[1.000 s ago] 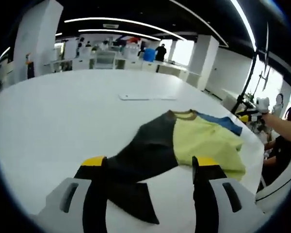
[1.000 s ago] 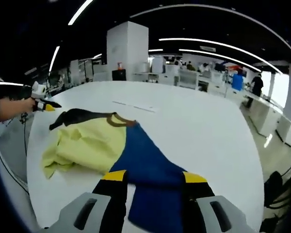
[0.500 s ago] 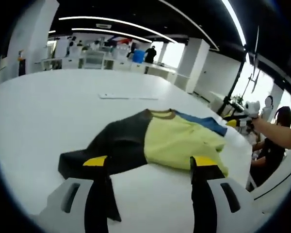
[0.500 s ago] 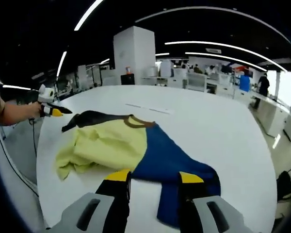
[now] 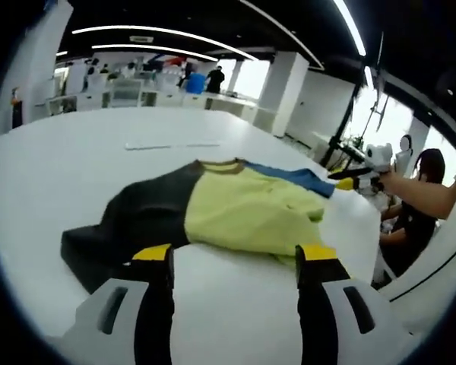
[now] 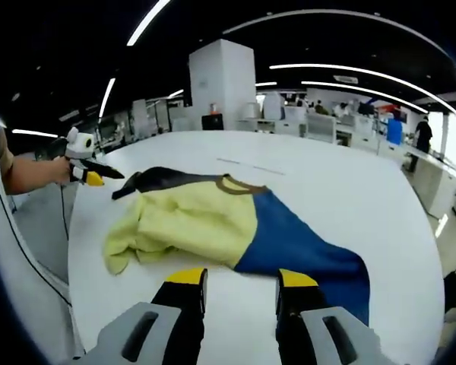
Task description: Fold the garment on the visible template until the final outline fits inside the template.
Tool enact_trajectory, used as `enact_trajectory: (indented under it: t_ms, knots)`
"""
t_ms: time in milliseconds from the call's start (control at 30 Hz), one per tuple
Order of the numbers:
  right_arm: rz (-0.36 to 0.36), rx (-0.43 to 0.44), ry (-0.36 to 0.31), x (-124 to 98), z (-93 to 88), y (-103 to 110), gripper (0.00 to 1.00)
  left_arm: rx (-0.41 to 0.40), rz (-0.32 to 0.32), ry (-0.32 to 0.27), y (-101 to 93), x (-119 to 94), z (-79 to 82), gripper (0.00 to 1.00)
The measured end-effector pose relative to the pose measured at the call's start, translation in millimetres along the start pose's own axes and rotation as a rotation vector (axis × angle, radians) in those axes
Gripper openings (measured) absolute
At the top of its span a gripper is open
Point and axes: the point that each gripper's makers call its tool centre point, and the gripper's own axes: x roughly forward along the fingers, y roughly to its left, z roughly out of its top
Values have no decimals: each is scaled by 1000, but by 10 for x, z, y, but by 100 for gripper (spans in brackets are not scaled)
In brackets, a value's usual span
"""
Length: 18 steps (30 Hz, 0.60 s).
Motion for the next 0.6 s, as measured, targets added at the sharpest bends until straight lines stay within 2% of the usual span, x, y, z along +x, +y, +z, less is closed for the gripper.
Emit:
enact_trajectory:
  t_ms: [200, 600]
  knots:
    - [31, -49, 31, 24, -72, 138, 31, 81, -48, 57, -189, 61, -135, 60]
    - [90, -99, 72, 60, -186, 344, 31, 111, -90, 83, -311, 80, -223, 58]
